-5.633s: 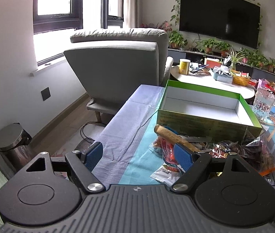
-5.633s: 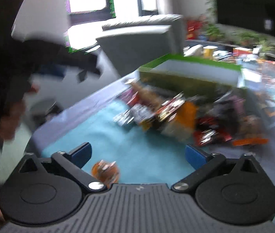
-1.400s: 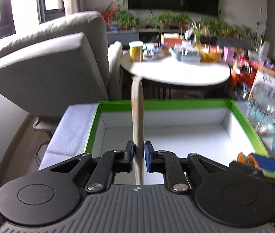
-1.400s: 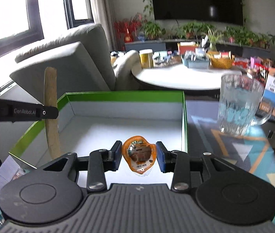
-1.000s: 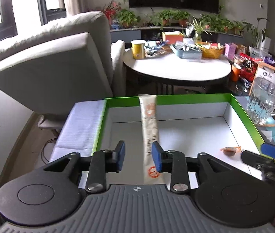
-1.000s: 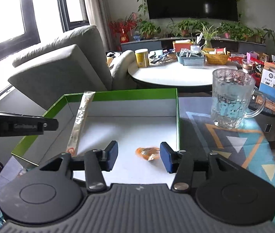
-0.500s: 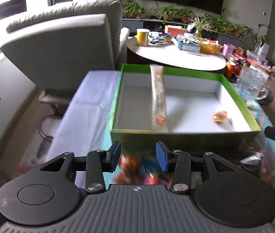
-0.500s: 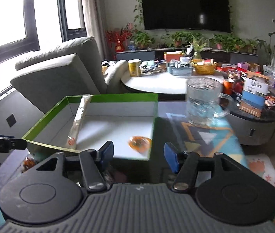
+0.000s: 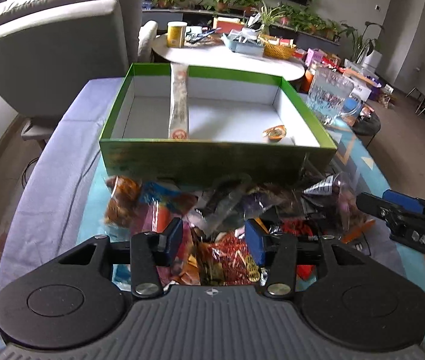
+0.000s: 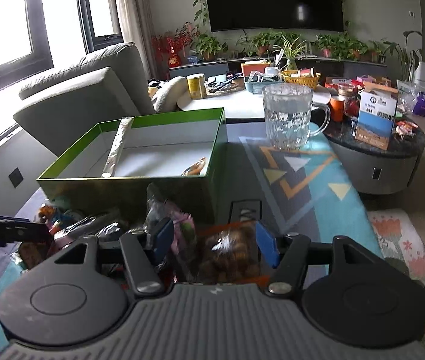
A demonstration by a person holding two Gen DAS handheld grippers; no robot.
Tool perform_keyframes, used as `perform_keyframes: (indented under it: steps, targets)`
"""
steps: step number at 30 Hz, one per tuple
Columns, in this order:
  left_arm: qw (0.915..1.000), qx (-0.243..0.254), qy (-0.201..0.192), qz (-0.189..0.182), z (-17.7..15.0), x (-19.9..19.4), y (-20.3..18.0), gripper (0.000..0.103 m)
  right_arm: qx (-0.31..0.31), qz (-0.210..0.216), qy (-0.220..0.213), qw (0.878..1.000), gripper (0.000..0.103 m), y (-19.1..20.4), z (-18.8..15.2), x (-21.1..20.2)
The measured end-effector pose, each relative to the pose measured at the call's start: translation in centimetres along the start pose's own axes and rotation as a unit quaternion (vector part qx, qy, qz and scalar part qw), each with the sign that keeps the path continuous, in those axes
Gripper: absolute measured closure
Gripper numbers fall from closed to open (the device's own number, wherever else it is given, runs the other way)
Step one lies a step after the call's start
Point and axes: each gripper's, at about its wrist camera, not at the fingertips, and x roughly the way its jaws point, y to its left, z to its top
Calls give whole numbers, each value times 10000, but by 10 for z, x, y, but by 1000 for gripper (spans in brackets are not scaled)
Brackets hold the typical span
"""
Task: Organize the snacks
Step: 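Grasp a red candy bag with the left while the right grasps the orange biscuit pack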
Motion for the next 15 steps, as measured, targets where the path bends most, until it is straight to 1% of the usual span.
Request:
perform_keyframes:
  steps: [4, 8, 10, 12, 14, 15]
  targets:
    - [9999, -79, 90, 22, -7, 2, 0, 57, -298, 220, -58, 9993, 51, 11, -9, -7]
    - [9996, -178, 112, 209, -12, 4, 4, 57, -430, 300, -89, 9986, 51, 16, -14, -8]
    - [9994, -283, 138, 159, -13, 6, 8, 57, -421, 363, -70, 9984, 51, 17, -15, -8]
    - [9993, -367, 84, 24, -14, 7, 12, 61, -444, 426, -65, 9981, 51, 18, -16, -9]
    - [9993, -376, 15, -13, -15, 9, 14, 103, -488, 491, -65, 9976, 51, 21, -17, -10]
    - [9992, -386, 15, 40, -15, 10, 15, 102, -503, 511, -60, 9974, 51, 23, -18, -10]
